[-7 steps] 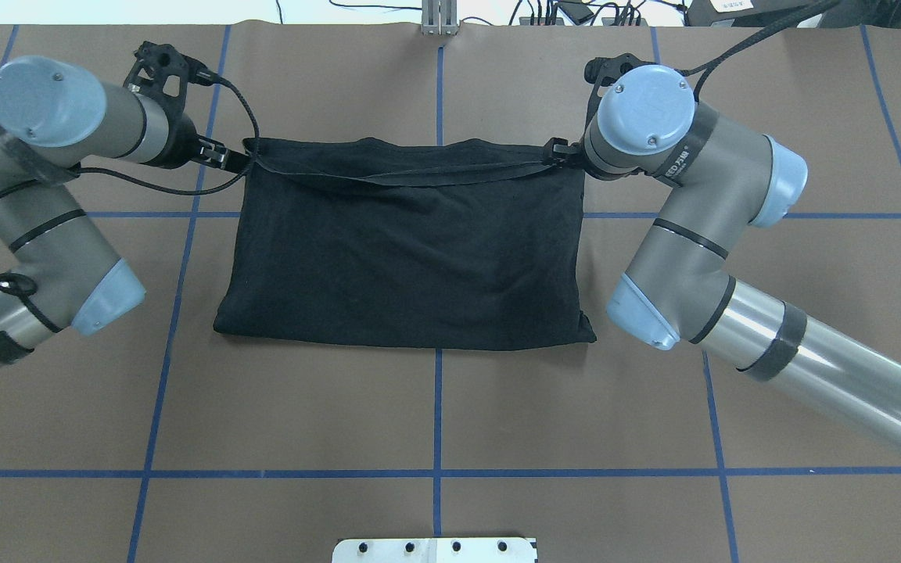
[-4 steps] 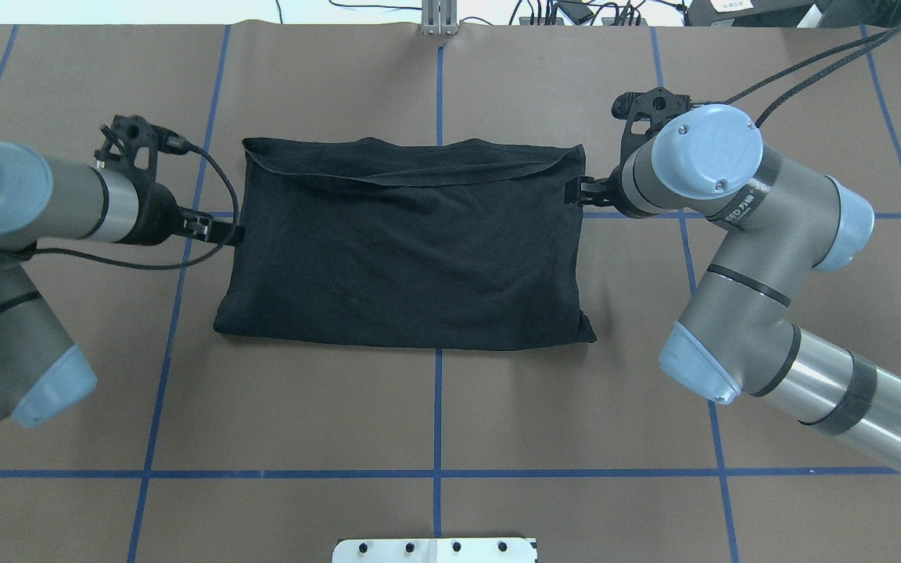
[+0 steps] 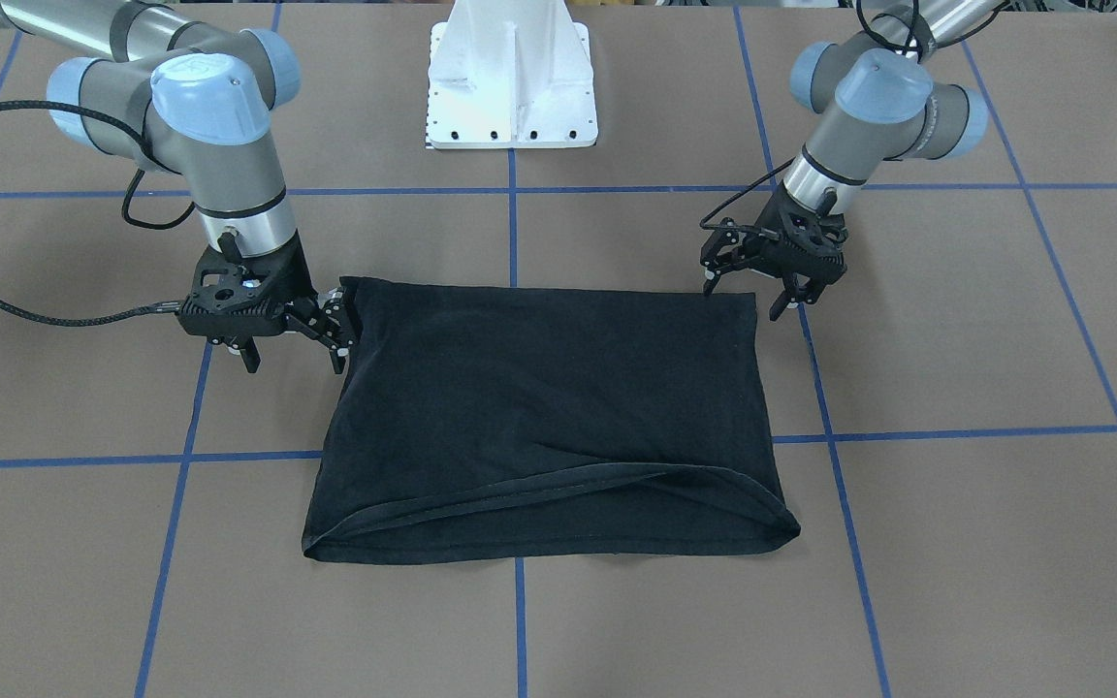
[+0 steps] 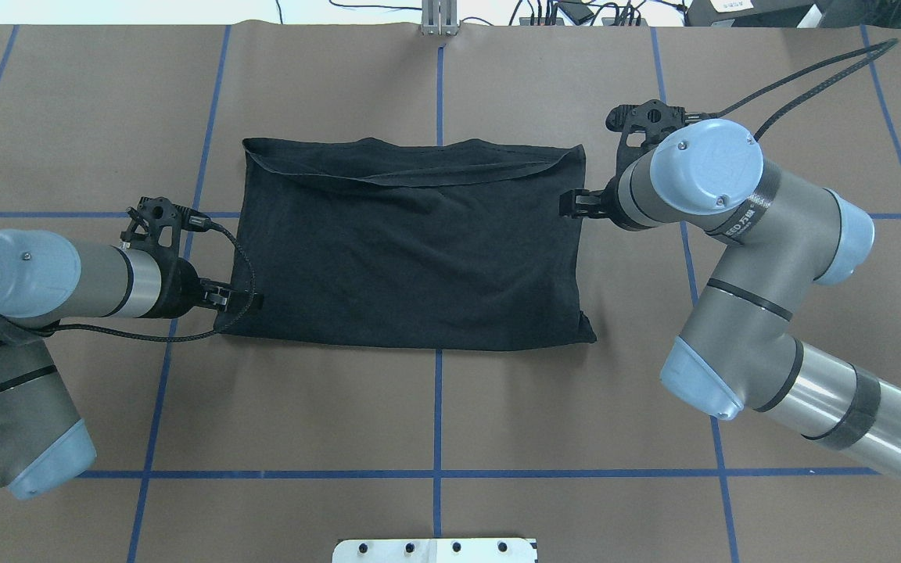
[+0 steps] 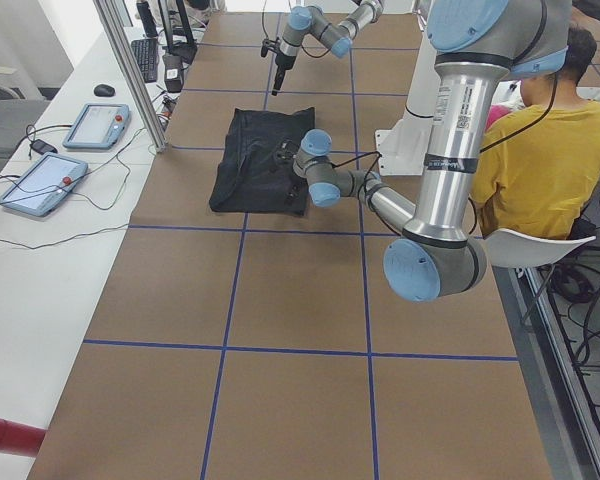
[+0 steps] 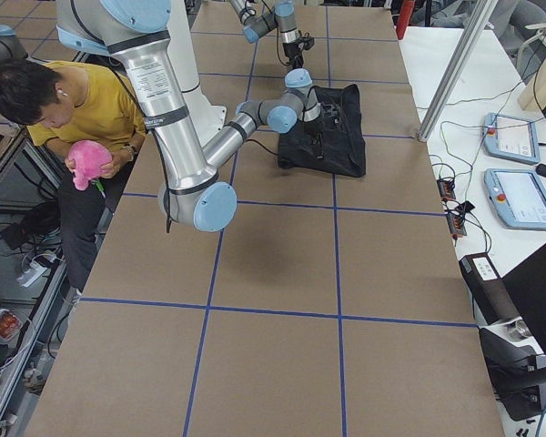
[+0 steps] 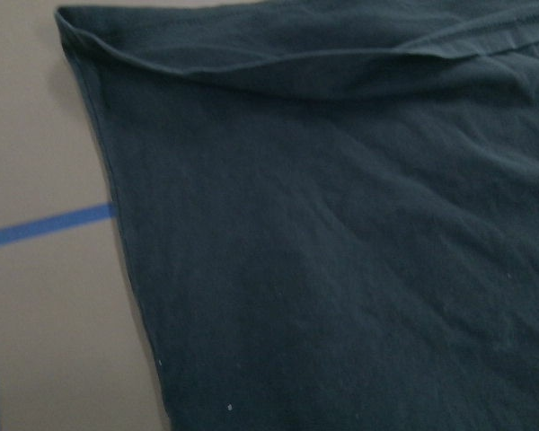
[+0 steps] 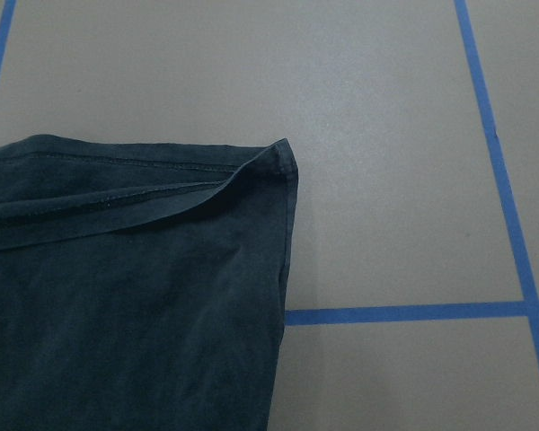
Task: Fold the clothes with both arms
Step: 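Move both grippers to the folded shirt's side edges nearest each gripper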
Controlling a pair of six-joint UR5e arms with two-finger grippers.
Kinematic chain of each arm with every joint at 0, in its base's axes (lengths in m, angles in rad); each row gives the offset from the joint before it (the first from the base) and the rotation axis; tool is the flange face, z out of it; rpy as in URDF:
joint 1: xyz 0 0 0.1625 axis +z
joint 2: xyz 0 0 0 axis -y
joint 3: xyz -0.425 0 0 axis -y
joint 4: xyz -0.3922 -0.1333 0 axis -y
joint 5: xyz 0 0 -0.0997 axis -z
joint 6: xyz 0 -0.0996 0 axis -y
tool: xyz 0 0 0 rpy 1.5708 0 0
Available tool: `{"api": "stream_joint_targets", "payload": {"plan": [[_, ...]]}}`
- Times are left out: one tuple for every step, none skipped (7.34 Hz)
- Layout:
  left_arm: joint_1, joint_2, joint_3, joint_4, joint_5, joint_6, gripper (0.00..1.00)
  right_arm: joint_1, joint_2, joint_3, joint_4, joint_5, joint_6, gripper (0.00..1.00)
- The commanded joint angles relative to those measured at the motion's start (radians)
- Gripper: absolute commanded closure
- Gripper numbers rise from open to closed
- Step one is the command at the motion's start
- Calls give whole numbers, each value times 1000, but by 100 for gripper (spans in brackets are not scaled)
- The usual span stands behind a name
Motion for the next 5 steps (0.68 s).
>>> {"api": "stream_joint_targets", "payload": {"plan": [[3,13,66,-76,-1,-3,0,-8,1,-1,0,-3,3,0],[6,12,127,-149,-1,-3,0,-10,0,-1,0,-5,3,0],[7,12,147,-196,-1,-6,2,-12,0,-1,0,-5,3,0],[9,12,140,-199,-4,-28,12,-12,0,0,0,-6,4,0],[15,10,132,-201,-7,-47,18,-12,0,-1,0,-6,4,0]]}}
